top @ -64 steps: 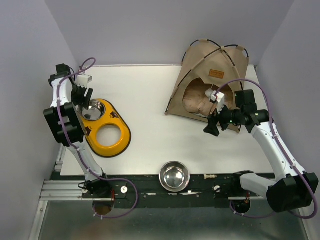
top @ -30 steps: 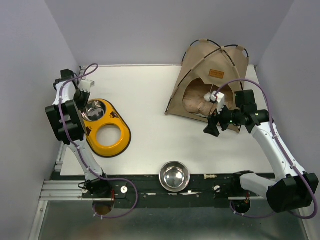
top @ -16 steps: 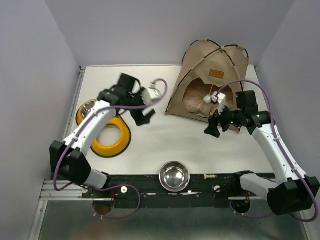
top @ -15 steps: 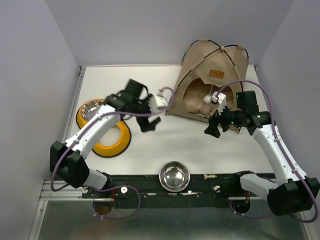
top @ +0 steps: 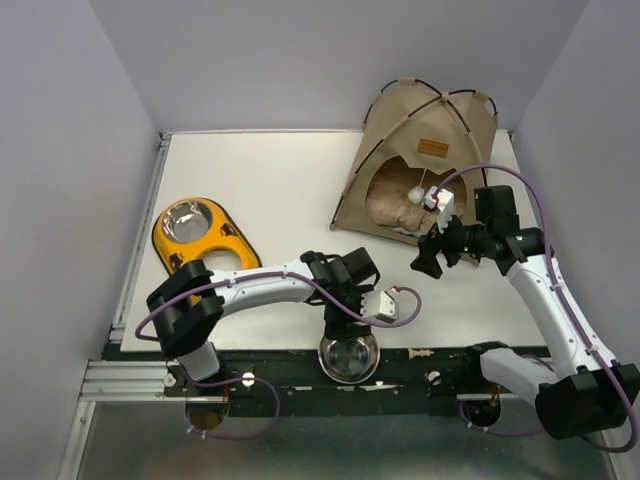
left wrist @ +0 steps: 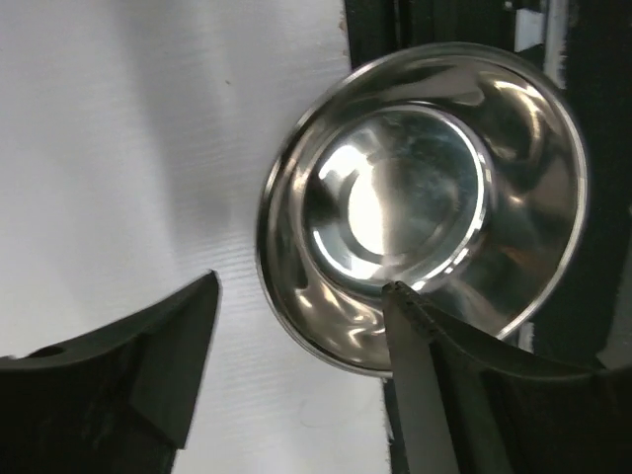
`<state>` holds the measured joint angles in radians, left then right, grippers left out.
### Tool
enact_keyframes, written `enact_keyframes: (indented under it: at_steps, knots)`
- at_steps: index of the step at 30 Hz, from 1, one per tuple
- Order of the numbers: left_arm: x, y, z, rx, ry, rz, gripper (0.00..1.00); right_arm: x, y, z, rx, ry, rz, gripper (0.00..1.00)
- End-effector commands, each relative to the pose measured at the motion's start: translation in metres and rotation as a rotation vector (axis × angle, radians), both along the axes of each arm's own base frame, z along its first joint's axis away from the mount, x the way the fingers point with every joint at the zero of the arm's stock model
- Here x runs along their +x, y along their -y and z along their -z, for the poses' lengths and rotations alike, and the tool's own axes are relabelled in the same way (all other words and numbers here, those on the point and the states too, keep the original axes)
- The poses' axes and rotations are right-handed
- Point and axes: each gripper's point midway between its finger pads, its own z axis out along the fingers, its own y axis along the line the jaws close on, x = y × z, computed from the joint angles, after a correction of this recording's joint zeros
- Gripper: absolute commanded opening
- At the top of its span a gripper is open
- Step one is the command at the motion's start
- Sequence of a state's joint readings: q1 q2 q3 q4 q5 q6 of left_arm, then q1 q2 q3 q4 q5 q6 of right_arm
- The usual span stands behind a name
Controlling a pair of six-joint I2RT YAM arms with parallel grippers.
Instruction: Set up the pet tent
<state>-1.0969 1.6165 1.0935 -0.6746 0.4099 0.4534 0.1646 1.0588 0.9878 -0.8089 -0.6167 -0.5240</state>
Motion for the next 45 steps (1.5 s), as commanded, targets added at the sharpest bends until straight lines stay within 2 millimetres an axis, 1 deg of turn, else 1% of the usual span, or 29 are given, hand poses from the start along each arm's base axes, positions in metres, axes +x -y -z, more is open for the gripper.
enact_keyframes:
  at_steps: [1,3,5,7,8,9,10,12,13,15,16,18,19,21,22,24,25,26,28,30,31,34,35,36,37,39,40,41,45]
  knots:
    - [0.014,0.013,0.012,0.064,0.018,-0.033,0.68,-0.006,0.002,0.007,-0.013,-0.014,0.003,0.91]
    - [0.016,0.018,0.016,0.067,0.016,-0.034,0.55,-0.005,0.003,0.007,-0.019,-0.013,0.007,0.91]
    - [0.018,0.019,0.015,0.067,0.021,-0.031,0.37,-0.005,0.004,0.007,-0.027,-0.009,0.007,0.91]
    - [0.016,0.014,0.011,0.063,0.014,-0.031,0.12,-0.006,0.005,0.006,-0.035,0.0,0.003,0.91]
    - [0.015,0.009,0.008,0.06,0.006,-0.036,0.02,-0.006,0.005,0.006,-0.034,0.003,0.003,0.91]
    - [0.016,0.003,0.004,0.059,-0.01,-0.047,0.0,-0.005,0.005,0.005,-0.032,0.008,0.005,0.91]
    - [0.018,-0.004,-0.002,0.054,-0.03,-0.069,0.0,-0.004,0.005,0.004,-0.029,0.01,0.006,0.91]
    - [0.035,-0.023,-0.021,0.037,-0.084,-0.15,0.0,-0.004,0.004,0.002,-0.022,0.008,0.008,0.91]
    - [0.053,-0.037,-0.032,0.025,-0.089,-0.209,0.0,-0.005,0.003,0.001,-0.018,0.007,0.008,0.91]
    - [0.092,-0.073,-0.053,0.009,-0.057,-0.338,0.0,-0.005,0.002,0.0,-0.009,0.006,0.007,0.91]
    - [0.114,-0.097,-0.063,0.002,-0.032,-0.415,0.0,-0.005,0.001,0.0,-0.006,0.004,0.008,0.91]
    - [0.147,-0.148,-0.073,0.026,-0.001,-0.538,0.0,-0.005,0.0,0.001,-0.001,0.002,0.005,0.91]
    - [0.158,-0.177,-0.077,0.047,-0.004,-0.602,0.0,-0.005,0.0,0.001,-0.001,-0.002,0.006,0.91]
    - [0.179,-0.226,-0.084,0.06,-0.01,-0.717,0.0,-0.005,-0.001,0.002,0.004,-0.008,0.003,0.91]
    - [0.187,-0.247,-0.085,0.071,-0.012,-0.756,0.0,-0.004,-0.001,0.002,0.005,-0.007,0.002,0.91]
    - [0.195,-0.288,-0.082,0.107,-0.034,-0.832,0.0,-0.004,-0.001,0.002,0.005,-0.009,0.003,0.91]
    - [0.197,-0.305,-0.078,0.12,-0.045,-0.854,0.0,-0.003,-0.002,0.003,0.005,-0.011,0.001,0.91]
    - [0.198,-0.319,-0.076,0.128,-0.058,-0.884,0.0,-0.003,-0.001,0.002,0.003,-0.01,0.003,0.91]
    - [0.193,-0.337,-0.067,0.154,-0.085,-0.904,0.0,-0.003,0.0,0.004,-0.001,-0.013,0.004,0.91]
    - [0.19,-0.348,-0.055,0.175,-0.098,-0.917,0.0,-0.004,0.0,0.005,-0.002,-0.015,0.004,0.91]
    - [0.186,-0.35,-0.048,0.187,-0.113,-0.921,0.0,-0.005,0.0,0.006,-0.002,-0.016,0.003,0.91]
    - [0.186,-0.354,-0.031,0.208,-0.114,-0.942,0.0,-0.005,0.0,0.006,-0.005,-0.019,0.002,0.91]
    - [0.189,-0.356,-0.027,0.212,-0.106,-0.962,0.01,-0.005,0.0,0.006,-0.005,-0.019,0.002,0.91]
    - [0.192,-0.358,-0.023,0.218,-0.102,-0.976,0.16,-0.006,0.001,0.006,-0.007,-0.019,0.002,0.91]
    - [0.197,-0.36,-0.021,0.22,-0.089,-0.999,0.41,-0.005,0.0,0.005,-0.007,-0.02,0.0,0.91]
    - [0.206,-0.364,-0.023,0.22,-0.051,-1.025,0.67,-0.006,0.001,0.004,-0.009,-0.017,-0.003,0.91]
    - [0.209,-0.365,-0.025,0.219,-0.036,-1.031,0.86,-0.006,0.001,0.004,-0.01,-0.017,-0.004,0.91]
    - [0.213,-0.367,-0.029,0.216,-0.014,-1.039,0.94,-0.005,0.001,0.003,-0.01,-0.015,-0.005,0.91]
    - [0.222,-0.372,-0.048,0.206,0.049,-1.051,0.95,-0.004,-0.001,-0.001,0.0,-0.013,-0.008,0.91]
